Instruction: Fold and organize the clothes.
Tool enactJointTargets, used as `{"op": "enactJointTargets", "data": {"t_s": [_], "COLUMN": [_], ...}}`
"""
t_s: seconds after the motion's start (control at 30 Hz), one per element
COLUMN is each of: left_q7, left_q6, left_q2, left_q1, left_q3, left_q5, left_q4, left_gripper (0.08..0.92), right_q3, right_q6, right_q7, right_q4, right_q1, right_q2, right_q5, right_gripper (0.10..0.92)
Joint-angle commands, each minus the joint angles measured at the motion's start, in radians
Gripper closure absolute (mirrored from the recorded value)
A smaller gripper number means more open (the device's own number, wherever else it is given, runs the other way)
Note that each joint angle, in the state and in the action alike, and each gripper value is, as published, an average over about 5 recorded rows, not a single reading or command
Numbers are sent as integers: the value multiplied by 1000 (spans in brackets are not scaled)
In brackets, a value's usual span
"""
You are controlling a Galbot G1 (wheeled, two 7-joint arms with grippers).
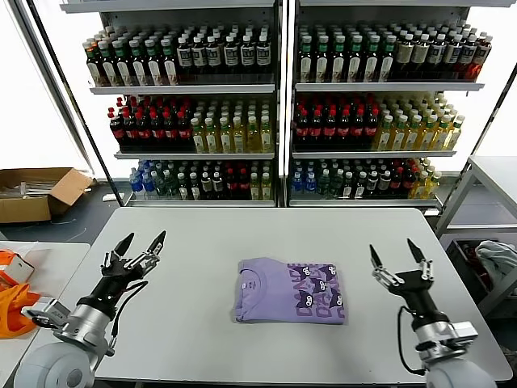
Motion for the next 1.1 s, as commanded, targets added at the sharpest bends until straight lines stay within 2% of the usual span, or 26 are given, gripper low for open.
{"op": "enactJointTargets", "data": {"t_s": [0.03, 0.4, 0.67, 1.1], "left_q7": [108, 147, 171, 232], "left_q6": [9, -5, -15, -1], "left_q2": [-27, -67, -67, -80], "left_q1": [1, 17, 34, 42], "left_q3": [-148, -199, -232, -303], "left_q5": [103, 104, 100, 101], "left_q4": [12, 2, 14, 19], "left_gripper": [177, 177, 177, 177], "right_q3": [235, 208, 200, 204], "right_q6": [86, 56, 21, -13], "right_q7": [-121, -158, -172, -162], "right_q4": [-11, -20, -6, 3], "right_q1": [-105, -102, -97, -91], "right_q2": [30, 40, 33, 37], "right_q5": [56, 44, 97, 105], "right_gripper": [203, 203, 203, 203]}}
